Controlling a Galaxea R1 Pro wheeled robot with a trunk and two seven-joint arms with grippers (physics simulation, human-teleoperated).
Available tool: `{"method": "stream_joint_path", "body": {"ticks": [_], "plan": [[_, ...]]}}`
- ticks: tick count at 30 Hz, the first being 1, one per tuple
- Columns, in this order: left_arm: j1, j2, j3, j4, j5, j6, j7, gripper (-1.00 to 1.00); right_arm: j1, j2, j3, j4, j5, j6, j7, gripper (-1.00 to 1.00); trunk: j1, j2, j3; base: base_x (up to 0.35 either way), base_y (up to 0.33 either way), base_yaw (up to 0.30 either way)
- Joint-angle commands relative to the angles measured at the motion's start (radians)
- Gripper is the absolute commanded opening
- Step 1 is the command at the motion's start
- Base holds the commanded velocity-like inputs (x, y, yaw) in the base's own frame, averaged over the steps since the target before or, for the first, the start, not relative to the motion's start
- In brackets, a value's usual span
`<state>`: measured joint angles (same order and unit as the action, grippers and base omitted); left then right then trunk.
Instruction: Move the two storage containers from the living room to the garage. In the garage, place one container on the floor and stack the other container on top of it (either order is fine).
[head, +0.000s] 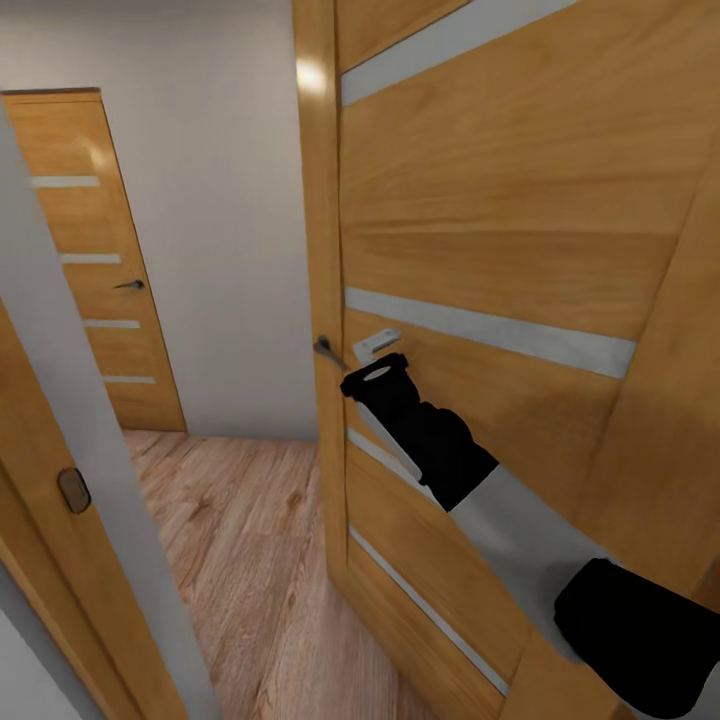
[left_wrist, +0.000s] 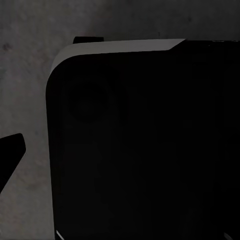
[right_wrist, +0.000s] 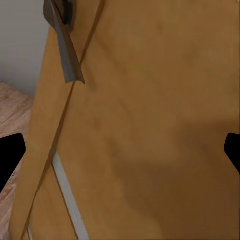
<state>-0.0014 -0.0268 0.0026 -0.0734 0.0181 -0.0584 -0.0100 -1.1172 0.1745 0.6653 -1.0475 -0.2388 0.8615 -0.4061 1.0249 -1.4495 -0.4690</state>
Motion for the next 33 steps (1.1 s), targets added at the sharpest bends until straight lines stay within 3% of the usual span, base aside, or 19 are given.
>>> {"method": "stream_joint_path", "body": {"ticks": [1, 21, 33], "plan": [[0.000, 0.000, 0.000, 0.000, 0.002, -0.002, -0.001, 1.00, -0.001, 0.000, 0.002, -0.002, -0.010, 0.003, -0.007, 1.00, 0.000, -0.001, -0.001, 0.100, 0.000, 0.000], [0.000, 0.001, -0.001, 0.000, 0.000, -0.003, -0.002, 1.00, -0.001, 0.000, 0.004, 0.003, -0.008, 0.008, -0.011, 1.00, 0.000, -0.001, -0.001, 0.296, 0.000, 0.000], [0.000, -0.001, -0.001, 0.000, 0.001, 0.004, -0.002, 1.00, -0.001, 0.000, 0.004, 0.040, -0.007, 0.006, -0.021, 1.00, 0.000, -0.001, -0.001, 0.016, 0.000, 0.000]]}}
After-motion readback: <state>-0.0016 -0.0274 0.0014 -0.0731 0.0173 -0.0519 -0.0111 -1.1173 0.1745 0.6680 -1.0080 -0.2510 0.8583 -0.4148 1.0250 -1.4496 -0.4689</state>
